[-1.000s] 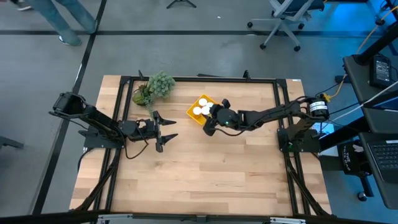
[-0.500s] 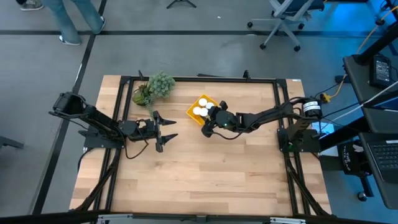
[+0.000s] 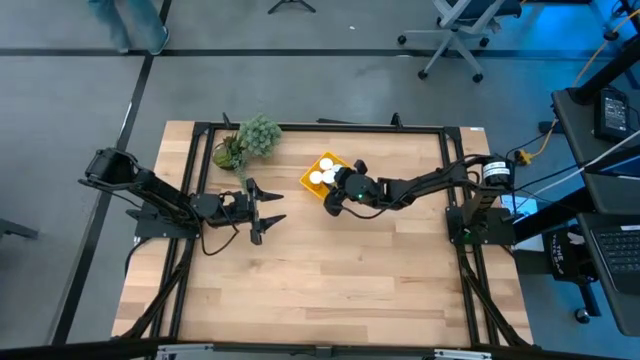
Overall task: Pick and place pill bottles into a basket
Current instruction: Put the orange pill bottle into the yellow bin
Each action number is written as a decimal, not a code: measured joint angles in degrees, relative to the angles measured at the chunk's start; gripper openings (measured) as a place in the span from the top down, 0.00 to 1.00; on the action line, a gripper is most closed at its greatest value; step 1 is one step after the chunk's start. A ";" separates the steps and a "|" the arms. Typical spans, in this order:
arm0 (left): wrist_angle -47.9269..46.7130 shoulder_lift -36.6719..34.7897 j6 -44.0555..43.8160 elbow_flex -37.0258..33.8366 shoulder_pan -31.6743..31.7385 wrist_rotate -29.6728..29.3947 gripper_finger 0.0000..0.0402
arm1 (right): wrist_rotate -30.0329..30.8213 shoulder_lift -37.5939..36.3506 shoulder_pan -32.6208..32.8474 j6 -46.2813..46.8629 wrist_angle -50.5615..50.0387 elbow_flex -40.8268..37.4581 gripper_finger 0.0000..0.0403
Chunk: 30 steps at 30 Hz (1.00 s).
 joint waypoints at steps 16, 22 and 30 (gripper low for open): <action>-0.02 0.00 0.00 0.00 0.00 -0.02 0.34 | 0.00 4.31 0.00 -1.53 4.50 0.02 0.56; -0.02 0.00 0.02 0.00 0.00 -0.02 0.34 | -0.37 4.28 0.02 -1.27 3.23 0.02 0.56; -0.02 0.00 0.02 0.00 0.00 -0.02 0.34 | -1.77 4.28 0.02 -0.67 3.02 0.02 0.56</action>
